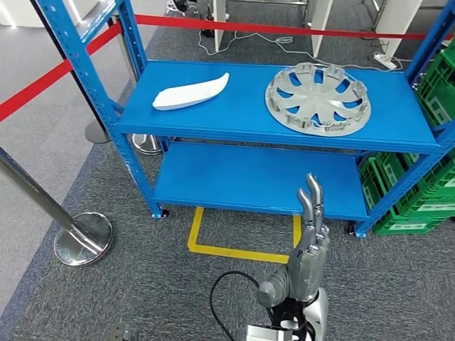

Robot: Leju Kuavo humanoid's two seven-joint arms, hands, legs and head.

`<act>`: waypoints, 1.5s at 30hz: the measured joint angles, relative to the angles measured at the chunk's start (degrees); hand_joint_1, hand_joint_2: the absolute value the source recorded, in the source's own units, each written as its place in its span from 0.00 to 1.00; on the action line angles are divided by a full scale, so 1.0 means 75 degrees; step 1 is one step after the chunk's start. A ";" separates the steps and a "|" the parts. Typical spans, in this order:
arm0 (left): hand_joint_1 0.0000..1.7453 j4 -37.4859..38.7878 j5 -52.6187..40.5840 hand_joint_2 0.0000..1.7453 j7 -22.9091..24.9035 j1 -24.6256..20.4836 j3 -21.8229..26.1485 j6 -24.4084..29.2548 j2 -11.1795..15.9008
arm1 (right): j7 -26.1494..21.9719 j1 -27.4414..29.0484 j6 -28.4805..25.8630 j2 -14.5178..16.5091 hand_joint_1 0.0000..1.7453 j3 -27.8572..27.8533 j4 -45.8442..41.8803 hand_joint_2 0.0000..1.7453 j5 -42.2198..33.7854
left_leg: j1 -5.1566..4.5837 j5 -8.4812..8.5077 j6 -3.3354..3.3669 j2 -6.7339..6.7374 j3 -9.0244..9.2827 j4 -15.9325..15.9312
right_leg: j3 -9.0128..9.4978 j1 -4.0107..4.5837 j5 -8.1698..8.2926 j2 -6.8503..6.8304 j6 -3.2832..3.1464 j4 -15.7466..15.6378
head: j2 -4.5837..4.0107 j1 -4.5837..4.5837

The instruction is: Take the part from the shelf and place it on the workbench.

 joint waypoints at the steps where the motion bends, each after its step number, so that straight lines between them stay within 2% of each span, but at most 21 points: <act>1: 0.00 0.0000 -0.0004 0.00 0.0000 -0.0012 0.0000 0.0000 -0.0003 | -0.0002 0.0000 0.0000 0.0001 0.00 0.0000 -0.0001 0.00 0.0003 | -0.0001 -0.0055 -0.0037 0.0007 -0.0043 0.0101 | 0.0032 -0.0015 -0.0004 0.0003 -0.0034 -0.0015 | 0.0000 -0.0014; 3: 0.00 0.0000 -0.0006 0.00 0.0001 -0.0035 0.0000 0.0000 -0.0004 | -0.0005 0.0002 0.0000 0.0002 0.00 0.0000 -0.0001 0.00 0.0008 | 0.0005 -0.0368 -0.0110 0.0021 -0.0387 0.0708 | 0.0078 -0.0041 -0.0025 -0.0001 -0.0091 -0.0038 | 0.0000 -0.0049; 5: 0.00 0.0000 -0.0006 0.00 0.0004 -0.0035 0.0000 0.0000 0.0001 | -0.0006 0.0003 0.0000 0.0002 0.00 0.0000 -0.0001 0.00 0.0009 | 0.0010 -0.0752 -0.0164 0.0026 -0.0984 0.1634 | 0.0089 -0.0042 -0.0059 -0.0003 -0.0130 -0.0039 | 0.0000 -0.0069; 7: 0.00 0.0000 -0.0006 0.00 0.0013 -0.0017 0.0000 0.0001 0.0007 | -0.0006 0.0003 0.0000 0.0002 0.00 0.0000 -0.0001 0.00 0.0009 | 0.0012 -0.0708 -0.0172 0.0027 -0.1343 0.1964 | 0.0111 -0.0041 -0.0088 0.0008 -0.0142 -0.0039 | 0.0000 -0.0070; 10: 0.00 0.0000 -0.0009 0.00 0.0021 -0.0018 0.0001 0.0020 0.0009 | -0.0006 0.0002 0.0000 0.0002 0.00 0.0000 -0.0001 0.00 0.0012 | 0.0009 0.0199 -0.0123 0.0040 -0.1048 0.0821 | 0.0186 -0.0036 -0.0132 0.0023 -0.0110 -0.0034 | 0.0000 -0.0070; 12: 0.00 0.0000 -0.0013 0.00 0.0026 -0.0036 0.0003 0.0029 0.0007 | -0.0006 0.0002 0.0000 0.0002 0.00 0.0000 -0.0001 0.00 0.0012 | -0.0005 0.0447 -0.0064 0.0056 -0.0830 0.0158 | 0.0196 -0.0013 -0.0151 0.0024 -0.0044 -0.0034 | 0.0000 -0.0066; 15: 0.00 0.0000 -0.0014 0.00 0.0039 -0.0029 0.0007 0.0039 0.0004 | -0.0006 0.0003 0.0000 0.0002 0.00 0.0000 -0.0002 0.00 0.0009 | -0.0014 0.0549 0.0079 0.0058 -0.0793 0.0012 | 0.0189 -0.0009 -0.0170 0.0018 0.0099 -0.0060 | 0.0000 -0.0066; 17: 0.00 0.0000 -0.0015 0.00 0.0043 -0.0026 0.0010 0.0041 -0.0002 | -0.0006 0.0002 0.0000 0.0001 0.00 0.0000 -0.0005 0.00 0.0007 | 0.0016 0.0616 0.0166 0.0063 -0.0764 -0.0031 | 0.0091 -0.0016 -0.0349 0.0005 0.0187 0.0179 | 0.0000 -0.0038; 20: 0.00 0.0000 -0.0013 0.00 0.0050 -0.0034 0.0018 0.0046 -0.0004 | -0.0006 0.0003 0.0000 -0.0001 0.00 -0.0004 -0.0005 0.00 0.0000 | 0.0034 0.0616 0.0232 0.0072 -0.0753 -0.0046 | -0.0533 -0.0032 -0.1024 -0.0010 0.0276 0.1505 | 0.0000 0.0004; 22: 0.00 0.0000 -0.0012 0.00 0.0062 -0.0028 0.0027 0.0053 -0.0001 | -0.0006 0.0004 0.0000 -0.0003 0.00 -0.0006 -0.0004 0.00 -0.0002 | 0.0035 0.0597 0.0238 0.0074 -0.0743 -0.0046 | -0.0789 -0.0040 -0.1111 -0.0013 0.0302 0.1997 | 0.0000 0.0004; 23: 0.00 0.0000 -0.0012 0.00 0.0066 -0.0026 0.0031 0.0055 -0.0002 | -0.0006 0.0003 0.0000 -0.0004 0.00 -0.0006 -0.0004 0.00 -0.0002 | 0.0037 0.0583 0.0232 0.0070 -0.0727 -0.0045 | -0.0707 -0.0046 -0.0941 -0.0014 0.0304 0.1813 | 0.0000 0.0002; 25: 0.00 0.0000 -0.0010 0.00 0.0067 -0.0026 0.0037 0.0055 -0.0004 | -0.0006 0.0002 0.0000 -0.0004 0.00 -0.0006 -0.0004 0.00 -0.0002 | 0.0041 0.0542 0.0185 0.0053 -0.0678 -0.0044 | -0.0223 -0.0063 -0.0447 -0.0016 0.0301 0.0831 | 0.0000 0.0007; 27: 0.00 0.0000 -0.0001 0.00 0.0076 -0.0030 0.0054 0.0058 -0.0003 | -0.0005 0.0003 0.0000 -0.0003 0.00 -0.0006 -0.0004 0.00 -0.0002 | 0.0014 0.0505 0.0103 0.0032 -0.0658 -0.0025 | 0.0166 -0.0069 -0.0199 0.0005 0.0239 0.0065 | 0.0000 0.0004; 30: 0.00 0.0000 0.0052 0.00 0.0141 -0.0043 0.0132 0.0073 -0.0002 | -0.0001 0.0003 0.0000 0.0001 0.00 -0.0006 -0.0004 0.00 0.0001 | 0.0005 0.0508 -0.0016 0.0027 -0.0657 -0.0059 | 0.0223 -0.0049 -0.0186 0.0035 0.0082 -0.0079 | 0.0000 -0.0018; 32: 0.00 0.0000 0.0074 0.00 0.0178 -0.0056 0.0168 0.0078 -0.0007 | 0.0000 0.0003 0.0000 0.0004 0.00 -0.0006 -0.0005 0.00 0.0011 | 0.0018 0.0363 -0.0099 0.0036 -0.0738 0.0112 | 0.0250 -0.0068 -0.0180 0.0027 -0.0010 -0.0115 | 0.0000 -0.0041; 35: 0.00 0.0000 0.0019 0.00 0.0143 -0.0061 0.0175 -0.0003 -0.0012 | 0.0001 0.0005 0.0000 0.0005 0.00 -0.0006 -0.0005 0.00 0.0021 | 0.0026 -0.0181 -0.0180 0.0045 -0.1436 0.1405 | 0.0288 -0.0080 -0.0310 0.0022 -0.0145 -0.0148 | 0.0000 -0.0083; 37: 0.00 0.0000 -0.0031 0.00 0.0093 -0.0040 0.0175 -0.0065 -0.0011 | 0.0001 0.0005 0.0000 0.0005 0.00 -0.0006 -0.0004 0.00 0.0021 | 0.0028 -0.0214 -0.0187 0.0045 -0.1876 0.2082 | 0.0367 -0.0077 -0.0415 0.0027 -0.0178 -0.0152 | 0.0000 -0.0082; 39: 0.00 0.0000 -0.0054 0.00 0.0073 -0.0023 0.0175 -0.0094 -0.0009 | 0.0000 0.0005 0.0000 0.0005 0.00 -0.0006 -0.0004 0.00 0.0021 | 0.0027 0.0273 -0.0152 0.0046 -0.1791 0.1717 | 0.0529 -0.0078 -0.0505 0.0028 -0.0150 -0.0153 | 0.0000 -0.0082; 41: 0.00 0.0000 -0.0066 0.00 0.0067 -0.0019 0.0175 -0.0101 -0.0007 | 0.0000 0.0005 0.0000 0.0005 0.00 -0.0006 -0.0004 0.00 0.0022 | 0.0020 0.0819 -0.0092 0.0061 -0.1370 0.0773 | 0.0668 -0.0062 -0.0588 0.0028 -0.0075 -0.0141 | 0.0000 -0.0086; 43: 0.00 0.0000 -0.0071 0.00 0.0066 -0.0028 0.0175 -0.0081 -0.0004 | 0.0000 0.0006 0.0000 0.0004 0.00 -0.0006 -0.0006 0.00 0.0023 | 0.0009 0.0900 -0.0021 0.0076 -0.1095 0.0174 | 0.0722 -0.0029 -0.0641 0.0035 0.0017 -0.0138 | 0.0000 -0.0095; 45: 0.00 0.0000 -0.0073 0.00 0.0066 -0.0030 0.0175 -0.0049 -0.0003 | 0.0000 0.0005 0.0000 0.0004 0.00 -0.0006 -0.0009 0.00 0.0024 | 0.0009 0.0771 0.0059 0.0074 -0.1039 0.0043 | 0.0770 -0.0019 -0.0683 0.0036 0.0105 -0.0187 | 0.0000 -0.0095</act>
